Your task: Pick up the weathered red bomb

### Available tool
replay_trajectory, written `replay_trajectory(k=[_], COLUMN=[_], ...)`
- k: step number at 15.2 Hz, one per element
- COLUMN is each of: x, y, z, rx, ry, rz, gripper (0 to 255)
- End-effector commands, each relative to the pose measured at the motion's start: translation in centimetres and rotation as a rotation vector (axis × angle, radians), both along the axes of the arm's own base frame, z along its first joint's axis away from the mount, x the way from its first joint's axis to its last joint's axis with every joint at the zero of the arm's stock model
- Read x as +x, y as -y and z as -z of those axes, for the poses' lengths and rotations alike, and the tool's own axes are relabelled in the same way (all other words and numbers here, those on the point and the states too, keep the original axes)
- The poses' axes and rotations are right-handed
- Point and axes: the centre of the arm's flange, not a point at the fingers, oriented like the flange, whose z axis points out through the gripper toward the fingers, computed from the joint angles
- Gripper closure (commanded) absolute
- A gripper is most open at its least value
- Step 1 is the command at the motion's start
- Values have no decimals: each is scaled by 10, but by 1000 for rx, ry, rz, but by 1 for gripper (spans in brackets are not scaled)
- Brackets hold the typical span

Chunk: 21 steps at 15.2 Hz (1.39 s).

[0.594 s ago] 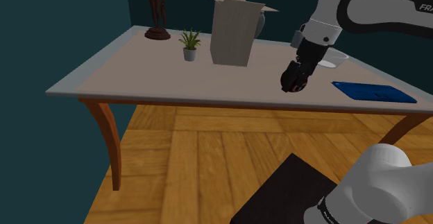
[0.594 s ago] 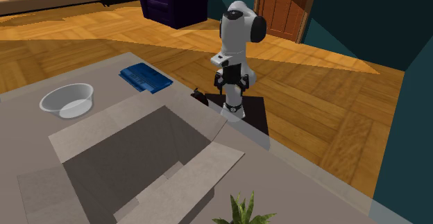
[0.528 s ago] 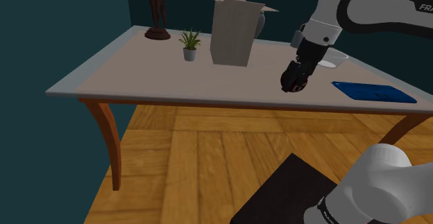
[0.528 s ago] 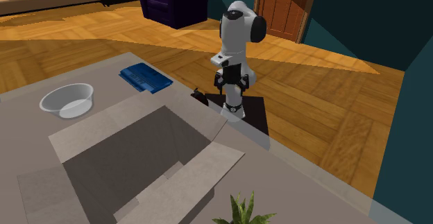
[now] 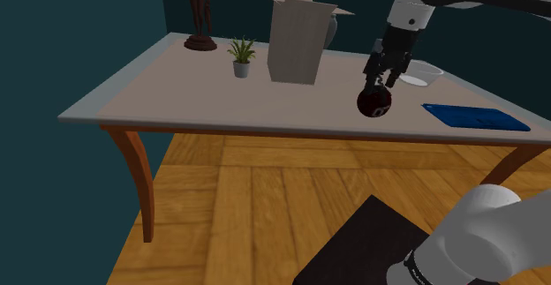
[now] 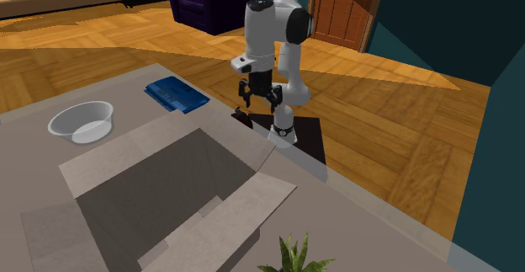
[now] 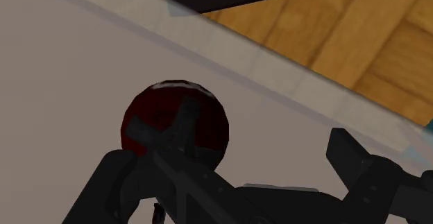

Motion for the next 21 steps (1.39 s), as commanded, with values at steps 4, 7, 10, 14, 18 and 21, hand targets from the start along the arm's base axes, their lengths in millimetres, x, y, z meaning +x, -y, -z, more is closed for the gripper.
replay_trajectory(k=[4, 7, 10, 14, 18, 21], x=[21, 24, 24, 24, 24, 24], y=[55, 64, 64, 64, 63, 63], z=[-32, -27, -11, 3, 3, 3], rx=[-26, -30, -30, -30, -30, -30], ry=[-49, -57, -57, -57, -57, -57], rz=[116, 135, 135, 135, 135, 135], gripper=[0, 0, 0, 0, 255, 255])
